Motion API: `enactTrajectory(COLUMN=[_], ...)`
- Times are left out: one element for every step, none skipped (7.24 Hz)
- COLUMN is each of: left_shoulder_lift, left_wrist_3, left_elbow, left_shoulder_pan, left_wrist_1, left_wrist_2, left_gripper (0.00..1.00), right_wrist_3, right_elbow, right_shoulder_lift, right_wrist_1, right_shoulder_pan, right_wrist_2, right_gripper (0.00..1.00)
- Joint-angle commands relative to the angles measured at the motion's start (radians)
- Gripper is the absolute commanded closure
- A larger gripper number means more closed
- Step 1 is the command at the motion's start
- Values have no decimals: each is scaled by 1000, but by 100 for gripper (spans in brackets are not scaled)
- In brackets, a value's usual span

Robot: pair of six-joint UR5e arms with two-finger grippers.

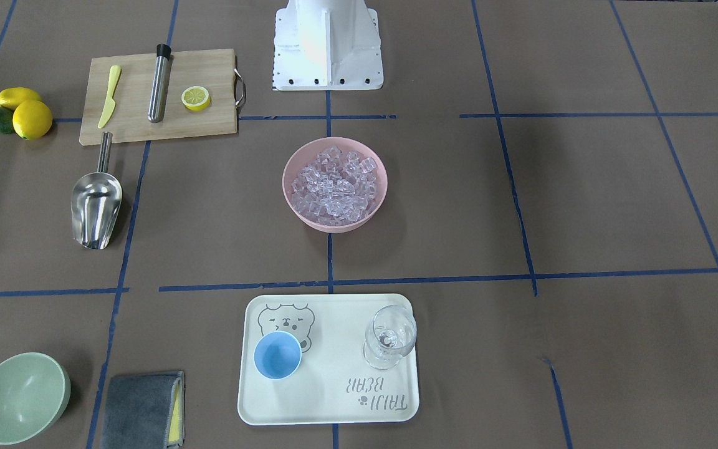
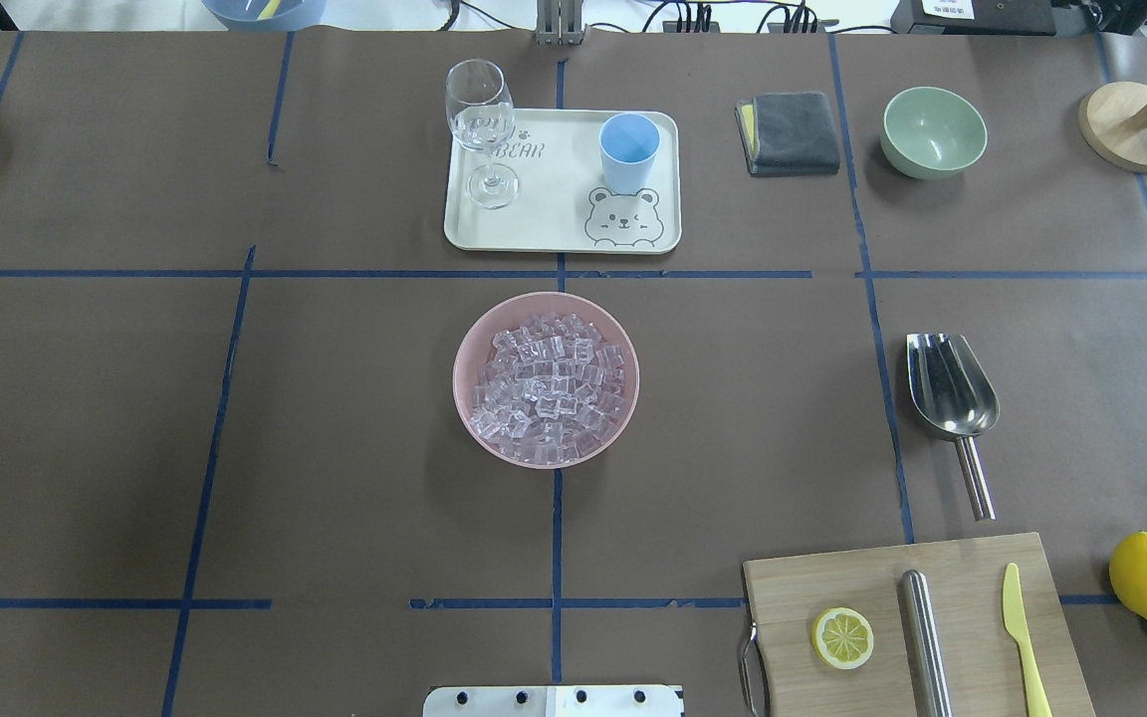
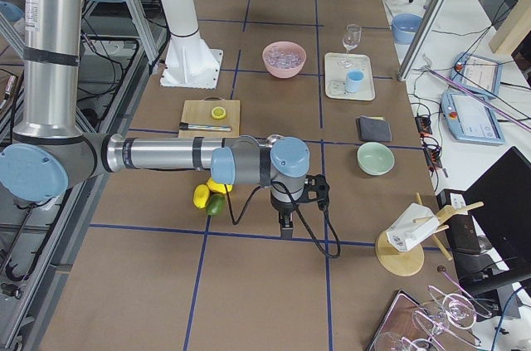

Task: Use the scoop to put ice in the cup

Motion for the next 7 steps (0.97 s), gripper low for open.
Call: enactTrajectory(left_shoulder_lift=[0,3,4,3,3,0,-15], left_wrist_3=[2,2,2,2,1,-4,-2], left_elbow=[1,2,-1,-1,-2,-10,-10], left_shoulder_pan=[2,2,2,2,5,5,6], left_wrist_1=[-1,1,1,1,1,1,-8], left_wrist_2=[-5,-5,0,3,2,-6,-6], left_gripper=[0,0,0,0,0,0,0], right_wrist_3=[0,0,2,-1,-5,-5,-6], right_elbow=[0,-1,2,9,17,20,31], right_shoulder_lift=[0,0,6,9,11,26,26], right_wrist_1=[0,0,0,2,3,3,8], right_shoulder_pan=[0,0,-2,-2,-2,-6,-6], right_wrist_2=[0,0,2,3,2,0,2], right_gripper=[0,0,0,0,0,0,0])
